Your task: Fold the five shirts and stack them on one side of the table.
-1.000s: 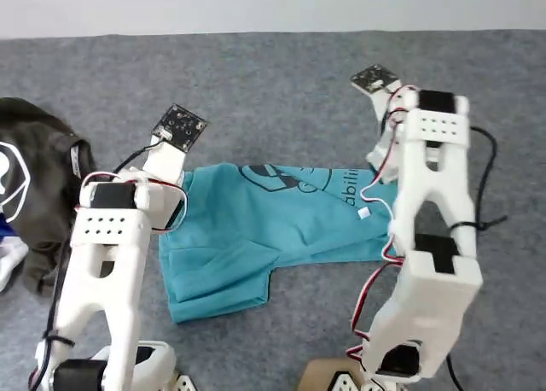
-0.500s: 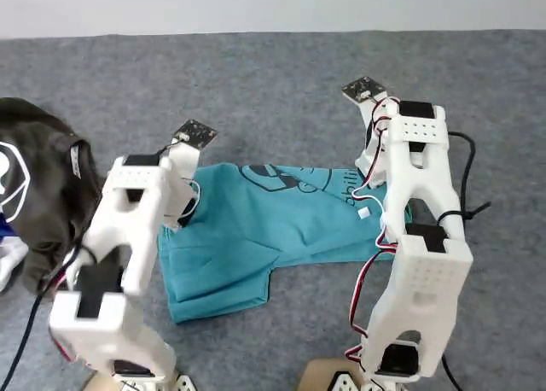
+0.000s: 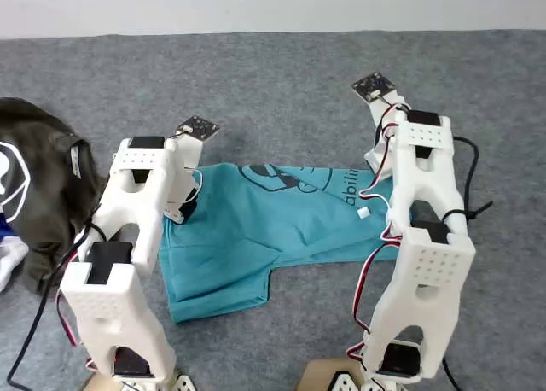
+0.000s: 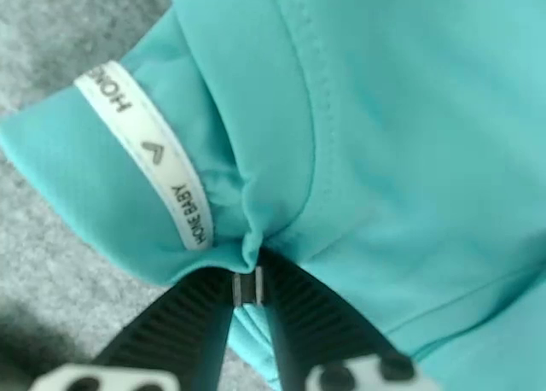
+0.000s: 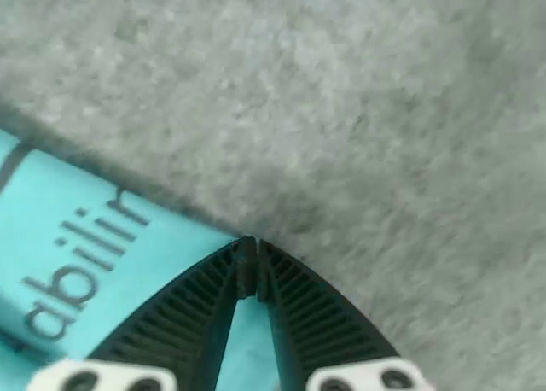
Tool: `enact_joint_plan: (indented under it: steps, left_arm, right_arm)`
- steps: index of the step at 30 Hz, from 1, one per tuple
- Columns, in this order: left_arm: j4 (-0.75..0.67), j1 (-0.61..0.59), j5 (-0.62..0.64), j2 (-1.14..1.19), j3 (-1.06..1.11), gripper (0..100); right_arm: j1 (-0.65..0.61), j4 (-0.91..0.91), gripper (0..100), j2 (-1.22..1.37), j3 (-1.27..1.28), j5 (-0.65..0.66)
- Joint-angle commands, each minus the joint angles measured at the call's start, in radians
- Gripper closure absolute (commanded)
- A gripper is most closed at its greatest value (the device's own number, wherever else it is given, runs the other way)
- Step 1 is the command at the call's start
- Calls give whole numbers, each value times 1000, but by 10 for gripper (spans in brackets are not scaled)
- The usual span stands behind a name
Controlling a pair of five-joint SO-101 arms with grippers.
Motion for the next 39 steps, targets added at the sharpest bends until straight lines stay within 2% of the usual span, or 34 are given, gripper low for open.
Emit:
enact_joint_plan:
  steps: [1, 5, 12, 16, 21, 26, 31, 37, 39]
  left_arm:
    - [0, -9, -3, 17, -15, 994]
    - [0, -9, -3, 17, -15, 994]
    - [0, -9, -3, 17, -15, 994]
    - [0, -5, -3, 17, -15, 994]
    - [0, -3, -3, 17, -15, 994]
    - [0, -5, -3, 17, -15, 994]
    - [0, -6, -3, 17, -15, 994]
    - [0, -6, -3, 17, -15, 994]
    - [0, -6, -3, 17, -15, 994]
  right_arm:
    - [10, -62, 990, -18, -12, 26]
    - [21, -68, 990, -39, -25, 23]
    - [-10, 297, 990, -145, -141, 15]
    - [-27, 414, 990, -153, -158, -74]
    - [-24, 378, 990, -31, -160, -97]
    - [1, 220, 990, 85, -161, -94]
    - [13, 99, 990, 93, -170, -92]
    - [21, 76, 990, 102, -311, -87]
    - [22, 76, 990, 104, -327, -37]
